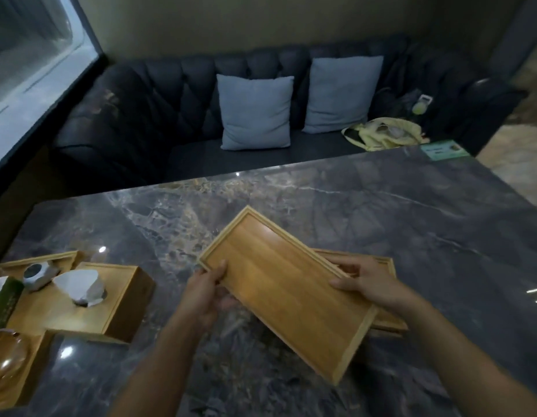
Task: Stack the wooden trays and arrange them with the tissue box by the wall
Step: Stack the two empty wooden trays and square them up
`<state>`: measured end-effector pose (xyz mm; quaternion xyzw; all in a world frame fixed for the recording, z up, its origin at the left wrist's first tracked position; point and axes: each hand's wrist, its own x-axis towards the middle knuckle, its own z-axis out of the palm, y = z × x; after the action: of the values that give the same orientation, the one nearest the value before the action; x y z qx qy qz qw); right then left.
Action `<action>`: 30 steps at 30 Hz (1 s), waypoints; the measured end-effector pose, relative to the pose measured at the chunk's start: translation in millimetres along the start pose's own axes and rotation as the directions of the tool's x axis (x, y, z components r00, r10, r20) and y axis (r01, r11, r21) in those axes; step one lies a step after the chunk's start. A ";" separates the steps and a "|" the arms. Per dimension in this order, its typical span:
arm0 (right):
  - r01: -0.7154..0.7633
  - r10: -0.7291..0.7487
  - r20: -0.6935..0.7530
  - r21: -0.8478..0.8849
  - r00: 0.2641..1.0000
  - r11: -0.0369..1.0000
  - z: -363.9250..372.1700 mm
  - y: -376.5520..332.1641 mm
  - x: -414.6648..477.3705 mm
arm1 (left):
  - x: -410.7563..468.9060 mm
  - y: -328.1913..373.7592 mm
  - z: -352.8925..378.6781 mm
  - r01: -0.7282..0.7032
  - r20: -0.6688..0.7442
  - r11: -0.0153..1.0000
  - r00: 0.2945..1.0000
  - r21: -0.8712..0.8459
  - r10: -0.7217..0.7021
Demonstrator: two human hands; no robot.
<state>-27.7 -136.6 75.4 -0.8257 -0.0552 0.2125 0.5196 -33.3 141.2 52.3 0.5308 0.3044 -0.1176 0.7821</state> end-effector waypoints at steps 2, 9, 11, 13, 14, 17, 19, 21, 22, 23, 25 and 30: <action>-0.065 0.060 -0.121 -0.035 0.991 0.997 -17.1 14.8 -5.2 | 2.3 -7.7 9.8 0.029 -0.029 1.000 0.999 0.007 -0.029; -0.206 0.334 -0.485 0.299 0.808 0.932 -22.1 58.7 -25.3 | -0.8 -38.1 57.9 0.143 -0.103 0.981 0.982 -0.128 -0.157; -0.219 0.336 -0.502 0.279 0.797 0.935 -16.2 66.1 -27.8 | -4.5 -43.3 63.8 0.158 -0.099 0.979 0.980 -0.131 -0.171; -0.170 0.321 -0.557 0.306 0.766 0.937 -14.8 67.7 -29.3 | -6.1 -45.0 65.2 0.163 -0.097 0.986 0.981 -0.044 -0.166; -0.148 0.308 -0.584 0.306 0.751 0.941 -17.2 68.8 -29.5 | -7.2 -42.6 65.2 0.132 -0.110 0.991 0.986 0.033 -0.127; -0.180 0.307 -0.614 0.260 0.728 0.949 -28.6 72.0 -29.1 | -2.0 -34.5 56.2 0.079 -0.194 0.972 0.980 0.221 -0.035; -0.212 0.326 -0.599 0.255 0.731 0.943 -33.6 76.7 -27.7 | 2.0 -31.8 48.7 0.128 -0.186 0.955 0.979 0.269 -0.079; -0.231 0.325 -0.595 0.232 0.735 0.945 -34.7 79.6 -25.5 | 4.7 -30.4 44.1 0.085 -0.175 0.915 0.984 0.395 -0.016; -0.239 0.316 -0.600 0.206 0.735 0.949 -34.4 82.5 -23.3 | 6.8 -31.4 42.6 0.035 -0.164 0.883 0.985 0.468 0.047; -0.255 0.299 -0.607 0.160 0.736 0.954 -33.7 85.7 -21.0 | 7.8 -32.9 41.3 -0.008 -0.151 0.824 0.982 0.567 0.113; -0.302 0.276 -0.615 0.064 0.739 0.951 -31.6 93.9 -16.4 | 8.8 -36.3 37.7 -0.061 -0.095 0.561 0.965 0.825 0.245; -0.369 0.303 -0.613 0.019 0.729 0.929 -23.9 111.0 -10.7 | 7.6 -47.3 27.6 -0.099 0.065 0.081 0.937 0.992 0.344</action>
<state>-42.0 -210.3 -10.4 -0.8717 0.2535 0.0240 0.4187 -41.6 98.0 18.8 0.9609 0.1363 -0.1191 0.2096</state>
